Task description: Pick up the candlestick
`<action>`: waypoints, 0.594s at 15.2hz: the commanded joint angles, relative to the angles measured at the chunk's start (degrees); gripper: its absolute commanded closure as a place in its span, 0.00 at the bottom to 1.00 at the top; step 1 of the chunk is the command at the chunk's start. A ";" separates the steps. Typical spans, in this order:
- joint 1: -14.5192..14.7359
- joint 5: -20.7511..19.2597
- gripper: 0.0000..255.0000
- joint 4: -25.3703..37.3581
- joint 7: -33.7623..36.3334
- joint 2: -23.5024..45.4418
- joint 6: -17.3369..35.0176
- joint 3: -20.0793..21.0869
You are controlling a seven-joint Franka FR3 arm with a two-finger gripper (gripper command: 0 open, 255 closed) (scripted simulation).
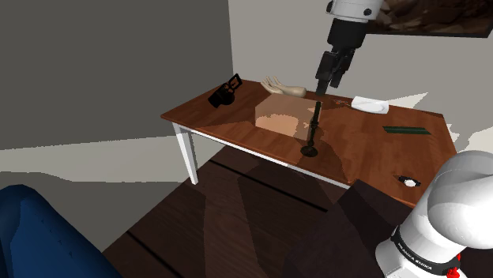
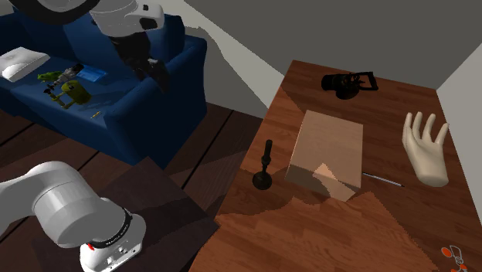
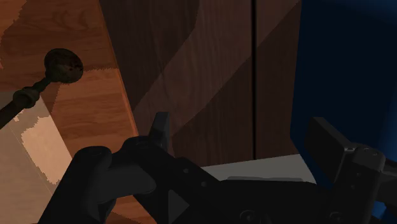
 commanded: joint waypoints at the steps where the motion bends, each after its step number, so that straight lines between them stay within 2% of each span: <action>1: 0.00 0.00 0.00 0.00 0.00 0.00 0.00 0.00; 9: -0.98 -2.98 0.00 -9.02 -15.16 0.67 11.69 -10.98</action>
